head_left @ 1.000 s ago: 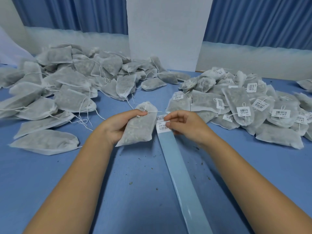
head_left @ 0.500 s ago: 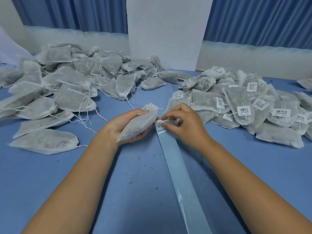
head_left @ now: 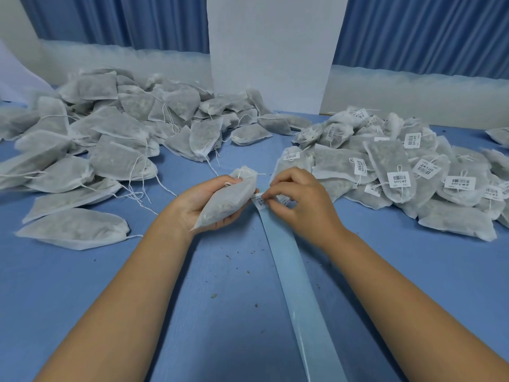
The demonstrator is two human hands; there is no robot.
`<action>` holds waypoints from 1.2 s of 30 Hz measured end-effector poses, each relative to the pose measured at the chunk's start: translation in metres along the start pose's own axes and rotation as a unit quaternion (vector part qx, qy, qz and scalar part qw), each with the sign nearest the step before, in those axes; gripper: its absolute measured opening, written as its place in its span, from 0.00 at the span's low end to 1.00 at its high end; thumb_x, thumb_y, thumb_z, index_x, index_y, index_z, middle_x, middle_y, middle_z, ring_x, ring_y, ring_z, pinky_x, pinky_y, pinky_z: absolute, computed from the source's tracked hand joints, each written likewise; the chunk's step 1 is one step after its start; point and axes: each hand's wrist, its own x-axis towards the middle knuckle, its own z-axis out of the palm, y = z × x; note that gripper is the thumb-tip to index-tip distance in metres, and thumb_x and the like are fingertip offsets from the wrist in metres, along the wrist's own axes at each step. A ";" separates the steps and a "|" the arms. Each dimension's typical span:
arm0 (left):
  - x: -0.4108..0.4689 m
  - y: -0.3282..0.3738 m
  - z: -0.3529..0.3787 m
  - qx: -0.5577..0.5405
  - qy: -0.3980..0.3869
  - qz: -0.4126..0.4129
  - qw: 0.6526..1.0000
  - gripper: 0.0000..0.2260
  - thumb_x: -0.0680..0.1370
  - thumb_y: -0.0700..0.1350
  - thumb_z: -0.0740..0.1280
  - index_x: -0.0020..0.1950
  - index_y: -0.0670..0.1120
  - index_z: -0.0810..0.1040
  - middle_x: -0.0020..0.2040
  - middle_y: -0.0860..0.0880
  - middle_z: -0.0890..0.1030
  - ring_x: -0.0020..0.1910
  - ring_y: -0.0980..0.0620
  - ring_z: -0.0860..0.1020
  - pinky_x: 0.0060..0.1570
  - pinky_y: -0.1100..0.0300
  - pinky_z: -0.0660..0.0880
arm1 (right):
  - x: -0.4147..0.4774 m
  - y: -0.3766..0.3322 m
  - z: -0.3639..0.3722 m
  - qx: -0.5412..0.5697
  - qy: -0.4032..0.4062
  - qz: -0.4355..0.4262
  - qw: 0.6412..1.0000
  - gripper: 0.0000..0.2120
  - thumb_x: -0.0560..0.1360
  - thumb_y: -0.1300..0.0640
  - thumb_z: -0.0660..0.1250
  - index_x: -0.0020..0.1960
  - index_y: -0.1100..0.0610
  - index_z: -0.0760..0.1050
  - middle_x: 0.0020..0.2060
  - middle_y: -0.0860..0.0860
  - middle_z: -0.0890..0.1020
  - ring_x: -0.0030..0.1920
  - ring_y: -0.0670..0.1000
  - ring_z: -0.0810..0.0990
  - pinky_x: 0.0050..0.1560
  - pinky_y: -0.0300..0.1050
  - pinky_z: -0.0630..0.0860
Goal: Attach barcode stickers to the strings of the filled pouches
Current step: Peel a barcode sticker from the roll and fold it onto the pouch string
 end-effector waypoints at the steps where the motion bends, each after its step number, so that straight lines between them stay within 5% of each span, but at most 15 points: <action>1: 0.000 0.000 0.000 0.008 0.001 0.001 1.000 0.21 0.69 0.41 0.71 0.62 0.42 0.77 0.55 0.46 0.81 0.35 0.54 0.82 0.33 0.63 0.80 | 0.000 -0.001 0.000 0.015 -0.010 0.010 1.000 0.03 0.72 0.63 0.73 0.45 0.57 0.84 0.46 0.50 0.78 0.49 0.50 0.77 0.49 0.38 0.70; 9: 0.001 0.000 -0.002 0.060 0.014 0.016 0.998 0.17 0.69 0.44 0.72 0.57 0.46 0.76 0.56 0.48 0.75 0.41 0.54 0.77 0.33 0.65 0.78 | 0.000 -0.010 -0.004 0.162 -0.035 0.098 0.981 0.08 0.69 0.67 0.73 0.39 0.54 0.81 0.49 0.46 0.78 0.52 0.45 0.76 0.53 0.34 0.70; 16: 0.000 0.000 -0.002 0.033 0.003 0.013 0.999 0.12 0.68 0.42 0.71 0.51 0.45 0.80 0.49 0.48 0.80 0.35 0.55 0.80 0.34 0.65 0.78 | 0.003 -0.011 -0.010 0.257 -0.043 0.112 0.959 0.13 0.69 0.72 0.69 0.36 0.54 0.78 0.51 0.50 0.79 0.54 0.47 0.78 0.58 0.43 0.72; 20: -0.002 -0.001 -0.001 0.044 0.006 0.024 0.999 0.11 0.68 0.42 0.71 0.50 0.43 0.81 0.48 0.47 0.81 0.36 0.53 0.82 0.33 0.63 0.79 | 0.008 -0.011 -0.014 0.377 -0.001 0.143 0.915 0.08 0.67 0.64 0.66 0.34 0.53 0.77 0.51 0.51 0.81 0.53 0.43 0.79 0.50 0.36 0.74; 23: -0.005 -0.001 0.000 0.093 0.031 0.028 0.995 0.10 0.68 0.42 0.72 0.49 0.42 0.83 0.43 0.45 0.85 0.37 0.50 0.84 0.34 0.59 0.81 | 0.012 -0.007 -0.016 0.436 0.066 0.186 0.878 0.08 0.67 0.61 0.68 0.33 0.49 0.79 0.50 0.47 0.83 0.55 0.44 0.79 0.57 0.41 0.74; 27: -0.008 0.000 0.001 0.235 0.073 0.087 0.965 0.06 0.74 0.41 0.73 0.50 0.43 0.82 0.43 0.45 0.86 0.40 0.50 0.85 0.37 0.58 0.81 | 0.012 -0.003 -0.011 0.383 0.084 0.213 0.895 0.09 0.67 0.56 0.72 0.43 0.42 0.83 0.50 0.42 0.81 0.54 0.46 0.76 0.63 0.51 0.74; 31: -0.014 -0.001 0.005 0.320 0.057 0.123 0.938 0.07 0.74 0.43 0.74 0.51 0.47 0.85 0.48 0.46 0.86 0.45 0.51 0.85 0.39 0.61 0.80 | 0.010 -0.004 -0.006 0.315 0.019 0.224 0.922 0.21 0.71 0.53 0.74 0.60 0.35 0.78 0.55 0.43 0.79 0.54 0.45 0.77 0.58 0.39 0.73; 36: -0.020 -0.008 0.018 0.378 0.009 0.143 0.915 0.04 0.72 0.46 0.76 0.45 0.50 0.87 0.47 0.48 0.87 0.45 0.53 0.85 0.39 0.65 0.78 | 0.008 -0.011 -0.004 0.351 -0.027 0.174 0.920 0.29 0.74 0.58 0.74 0.70 0.41 0.69 0.42 0.47 0.84 0.46 0.46 0.81 0.55 0.39 0.76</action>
